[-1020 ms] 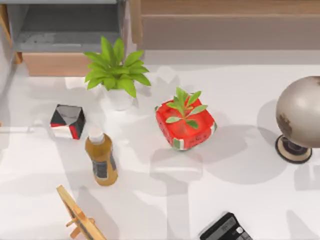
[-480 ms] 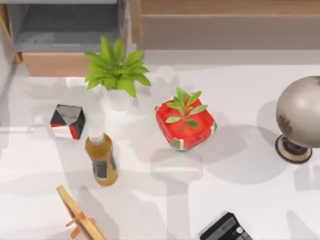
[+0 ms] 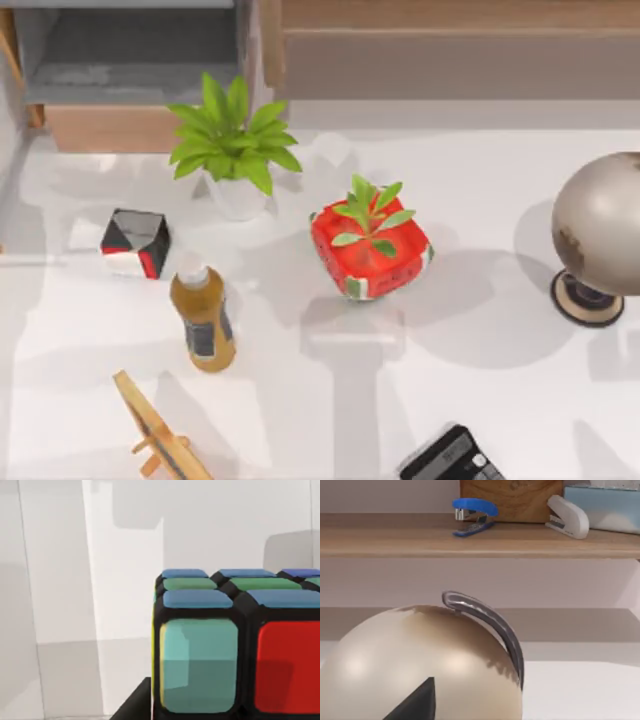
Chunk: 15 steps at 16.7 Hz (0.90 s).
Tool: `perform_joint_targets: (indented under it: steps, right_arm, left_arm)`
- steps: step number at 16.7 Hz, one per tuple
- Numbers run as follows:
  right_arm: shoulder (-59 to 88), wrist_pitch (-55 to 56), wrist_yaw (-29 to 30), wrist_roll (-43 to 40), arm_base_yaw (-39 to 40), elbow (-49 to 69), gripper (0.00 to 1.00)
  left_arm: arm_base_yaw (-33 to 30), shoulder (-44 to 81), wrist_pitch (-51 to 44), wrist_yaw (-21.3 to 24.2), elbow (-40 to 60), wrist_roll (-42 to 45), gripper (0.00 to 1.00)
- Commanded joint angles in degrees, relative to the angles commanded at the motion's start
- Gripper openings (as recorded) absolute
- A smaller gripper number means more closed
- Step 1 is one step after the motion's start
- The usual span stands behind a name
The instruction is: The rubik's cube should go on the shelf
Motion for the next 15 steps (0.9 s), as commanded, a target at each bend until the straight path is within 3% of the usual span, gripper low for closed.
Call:
perform_joint_targets:
  steps: [8, 15]
  right_arm:
    - [0.0, 0.0, 0.0, 0.0, 0.0, 0.0, 1.00]
    - [0.0, 0.0, 0.0, 0.0, 0.0, 0.0, 1.00]
  left_arm:
    - [-24.0, -16.6, 11.1, -4.8, -19.1, -0.6, 0.00]
    - [-46.9, -20.9, 37.7, -13.4, -35.0, -1.8, 0.00]
